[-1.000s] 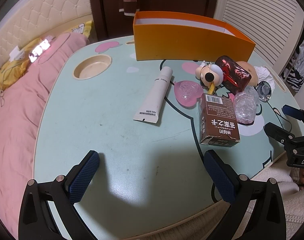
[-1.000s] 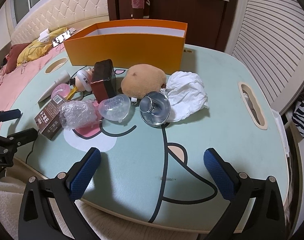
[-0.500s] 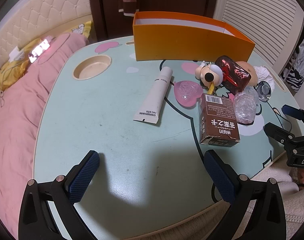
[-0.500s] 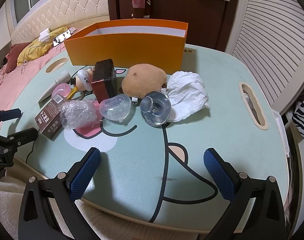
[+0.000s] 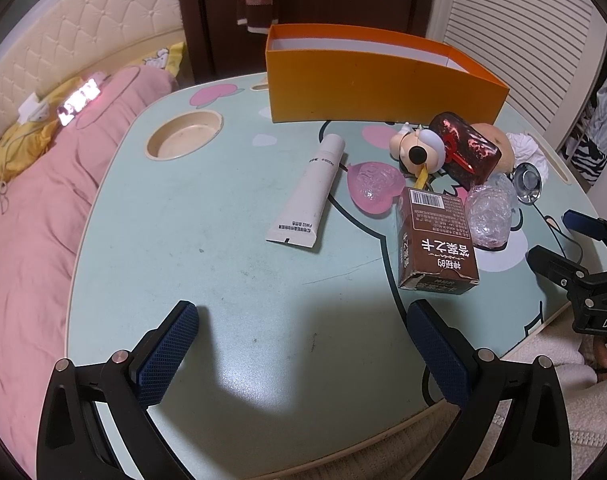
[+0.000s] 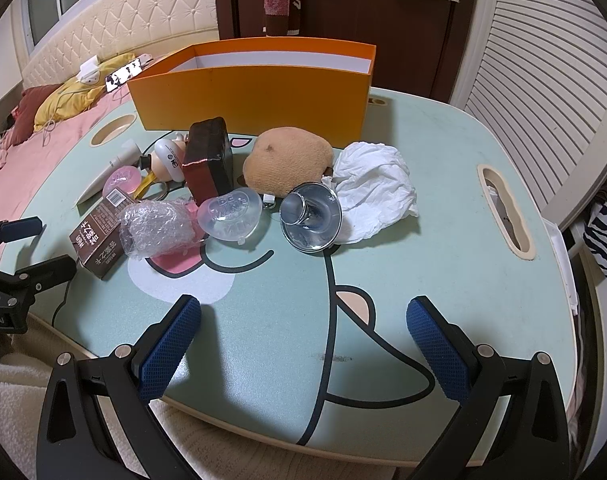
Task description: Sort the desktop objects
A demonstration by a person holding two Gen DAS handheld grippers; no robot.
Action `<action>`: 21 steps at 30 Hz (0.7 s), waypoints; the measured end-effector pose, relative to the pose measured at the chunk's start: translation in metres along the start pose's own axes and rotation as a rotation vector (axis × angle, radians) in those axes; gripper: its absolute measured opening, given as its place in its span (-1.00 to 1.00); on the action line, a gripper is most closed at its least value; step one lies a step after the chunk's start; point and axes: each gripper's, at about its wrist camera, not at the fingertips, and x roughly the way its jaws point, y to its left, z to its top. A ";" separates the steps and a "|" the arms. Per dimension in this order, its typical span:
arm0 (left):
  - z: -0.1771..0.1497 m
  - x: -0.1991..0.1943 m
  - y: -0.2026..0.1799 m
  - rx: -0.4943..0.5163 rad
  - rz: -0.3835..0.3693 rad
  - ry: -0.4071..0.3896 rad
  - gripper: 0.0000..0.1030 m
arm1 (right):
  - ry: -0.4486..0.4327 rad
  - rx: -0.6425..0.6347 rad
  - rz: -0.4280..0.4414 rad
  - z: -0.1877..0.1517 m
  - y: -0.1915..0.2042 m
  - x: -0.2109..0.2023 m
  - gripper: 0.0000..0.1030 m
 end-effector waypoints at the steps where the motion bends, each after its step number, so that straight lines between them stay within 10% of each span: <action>1: 0.000 0.000 0.000 0.000 0.000 0.000 1.00 | 0.000 0.003 -0.002 -0.002 0.002 -0.001 0.99; 15: 0.002 -0.002 0.000 0.005 -0.019 -0.018 1.00 | -0.005 0.005 -0.003 -0.005 0.005 -0.002 0.99; 21: 0.021 -0.039 0.019 -0.065 -0.098 -0.205 1.00 | -0.007 0.005 -0.003 -0.005 0.004 -0.002 0.99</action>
